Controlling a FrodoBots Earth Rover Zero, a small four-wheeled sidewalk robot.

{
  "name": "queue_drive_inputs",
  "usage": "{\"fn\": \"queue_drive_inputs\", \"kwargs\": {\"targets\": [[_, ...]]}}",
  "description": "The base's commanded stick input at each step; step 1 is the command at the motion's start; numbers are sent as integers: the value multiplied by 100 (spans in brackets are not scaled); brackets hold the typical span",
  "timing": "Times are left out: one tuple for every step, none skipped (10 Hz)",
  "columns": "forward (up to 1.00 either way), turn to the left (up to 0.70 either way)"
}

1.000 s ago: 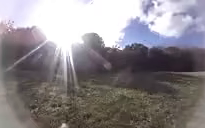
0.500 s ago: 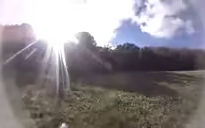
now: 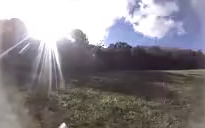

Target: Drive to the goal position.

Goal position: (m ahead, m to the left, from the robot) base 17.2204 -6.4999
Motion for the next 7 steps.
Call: {"fn": "queue_drive_inputs", "kwargs": {"targets": [[70, 0], [70, 0], [70, 0], [70, 0], [70, 0], [70, 0], [70, 0]]}}
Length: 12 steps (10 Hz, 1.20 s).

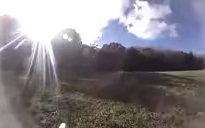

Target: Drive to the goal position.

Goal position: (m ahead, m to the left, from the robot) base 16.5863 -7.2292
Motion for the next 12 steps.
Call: {"fn": "queue_drive_inputs", "kwargs": {"targets": [[70, 0], [70, 0], [70, 0], [70, 0], [70, 0], [70, 0], [70, 0], [70, 0], [70, 0], [70, 0], [70, 0], [70, 0]]}}
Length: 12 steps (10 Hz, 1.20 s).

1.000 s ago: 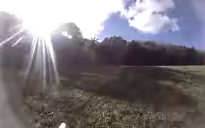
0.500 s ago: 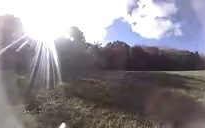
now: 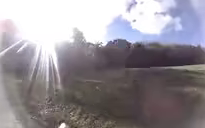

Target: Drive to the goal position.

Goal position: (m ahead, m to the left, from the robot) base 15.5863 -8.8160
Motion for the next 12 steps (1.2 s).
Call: {"fn": "queue_drive_inputs", "kwargs": {"targets": [[70, 0], [70, 0], [70, 0], [70, 0], [70, 0], [70, 0], [70, 0], [70, 0], [70, 0], [70, 0], [70, 0], [70, 0]]}}
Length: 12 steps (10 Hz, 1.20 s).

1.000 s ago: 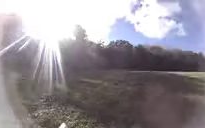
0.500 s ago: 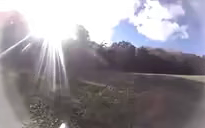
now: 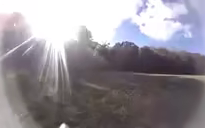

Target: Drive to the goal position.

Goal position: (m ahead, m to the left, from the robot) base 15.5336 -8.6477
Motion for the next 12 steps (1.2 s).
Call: {"fn": "queue_drive_inputs", "kwargs": {"targets": [[70, 0], [70, 0], [70, 0], [70, 0], [70, 0], [70, 0], [70, 0], [70, 0], [70, 0], [70, 0], [70, 0], [70, 0]]}}
